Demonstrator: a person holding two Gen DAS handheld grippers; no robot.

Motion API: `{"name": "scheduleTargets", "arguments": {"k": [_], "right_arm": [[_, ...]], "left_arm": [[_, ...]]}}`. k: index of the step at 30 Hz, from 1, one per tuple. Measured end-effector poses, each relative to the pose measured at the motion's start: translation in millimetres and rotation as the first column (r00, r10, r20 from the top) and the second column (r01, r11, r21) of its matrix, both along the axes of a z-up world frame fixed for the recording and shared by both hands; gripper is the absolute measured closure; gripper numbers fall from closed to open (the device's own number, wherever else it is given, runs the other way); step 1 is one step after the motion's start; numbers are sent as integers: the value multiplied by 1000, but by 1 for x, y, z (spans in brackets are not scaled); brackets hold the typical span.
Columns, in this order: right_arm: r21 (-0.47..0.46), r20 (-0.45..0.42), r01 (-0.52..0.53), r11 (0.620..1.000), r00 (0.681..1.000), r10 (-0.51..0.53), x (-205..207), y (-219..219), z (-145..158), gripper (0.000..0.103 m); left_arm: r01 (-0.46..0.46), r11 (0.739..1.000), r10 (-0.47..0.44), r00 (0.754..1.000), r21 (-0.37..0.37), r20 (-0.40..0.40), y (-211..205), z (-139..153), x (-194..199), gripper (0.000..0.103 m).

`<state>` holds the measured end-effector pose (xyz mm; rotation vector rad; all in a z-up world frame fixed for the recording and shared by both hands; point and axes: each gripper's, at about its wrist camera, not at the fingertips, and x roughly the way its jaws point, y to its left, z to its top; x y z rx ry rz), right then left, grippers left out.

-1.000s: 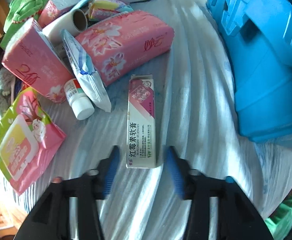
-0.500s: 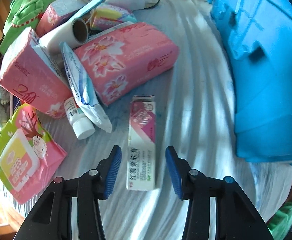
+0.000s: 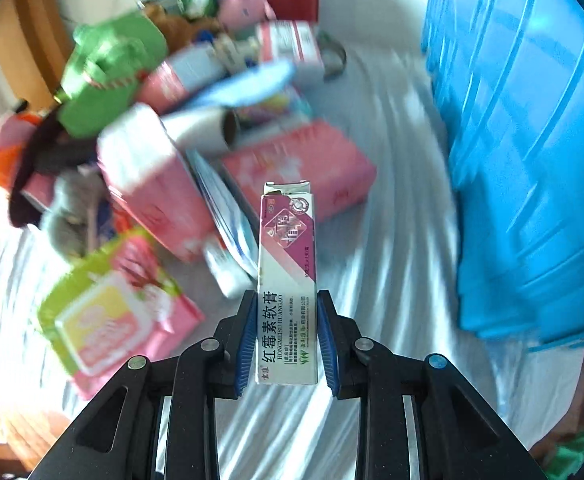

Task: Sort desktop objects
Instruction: 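Lift and carry the wipes packet and ointment box over the blue crate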

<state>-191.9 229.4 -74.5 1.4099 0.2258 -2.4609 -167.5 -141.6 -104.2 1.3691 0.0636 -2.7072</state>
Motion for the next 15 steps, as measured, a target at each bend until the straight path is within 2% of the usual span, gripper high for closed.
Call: {"name": "scheduleTargets", "arguments": {"k": [1,2,7,11,15], "right_arm": [[-3,-26,-5,1000,1000,5,0,-15,-2,75],[-7,-46,-9,1000,999,9,-36,-12,-7,75],[-47,-204,-30,998,979,20,-31,-9,50,75],[-79,-334,-32,996,943,4,-20,7,106,75],[-108,-448,-4,994,893,-45,-15,44,157,75]], "left_arm": [[10,1000,-10,1000,-1,-21,9,8,3,53],[20,1000,-19,999,2,-37,19,17,1,53],[88,996,-85,985,13,-153,62,60,0,53],[169,986,-161,956,12,-245,116,99,-16,53],[256,967,-241,912,1,-333,173,143,-31,53]]}}
